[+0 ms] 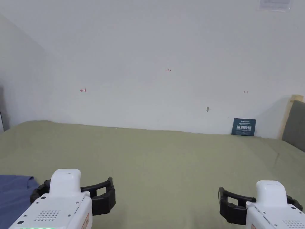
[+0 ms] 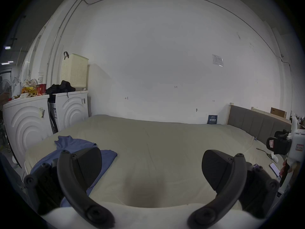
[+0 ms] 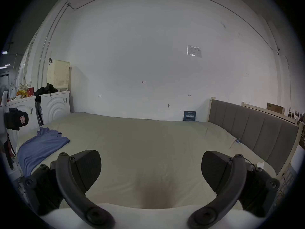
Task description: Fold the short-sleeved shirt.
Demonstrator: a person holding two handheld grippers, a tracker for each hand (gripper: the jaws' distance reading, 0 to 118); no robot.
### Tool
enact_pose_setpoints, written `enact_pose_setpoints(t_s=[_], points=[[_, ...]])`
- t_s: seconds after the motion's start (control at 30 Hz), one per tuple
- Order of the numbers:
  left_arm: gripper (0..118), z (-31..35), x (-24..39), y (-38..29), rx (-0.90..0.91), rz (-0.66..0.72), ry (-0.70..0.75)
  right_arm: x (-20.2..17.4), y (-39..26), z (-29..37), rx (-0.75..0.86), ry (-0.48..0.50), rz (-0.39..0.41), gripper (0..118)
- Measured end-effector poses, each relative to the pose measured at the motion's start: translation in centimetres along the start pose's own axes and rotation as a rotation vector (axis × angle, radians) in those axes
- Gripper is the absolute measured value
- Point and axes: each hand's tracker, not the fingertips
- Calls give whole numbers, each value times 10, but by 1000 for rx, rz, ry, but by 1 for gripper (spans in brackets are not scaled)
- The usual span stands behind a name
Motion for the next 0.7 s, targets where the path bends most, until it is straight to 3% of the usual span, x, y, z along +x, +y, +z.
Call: enact_pose_setpoints(t_s=[0.43, 0.7], points=[[118, 6, 1, 0, 66, 5, 2, -4, 1, 5, 39, 0, 33, 118], [118, 7, -5, -3, 48, 69, -31, -3, 2, 7, 24, 11, -9, 118]])
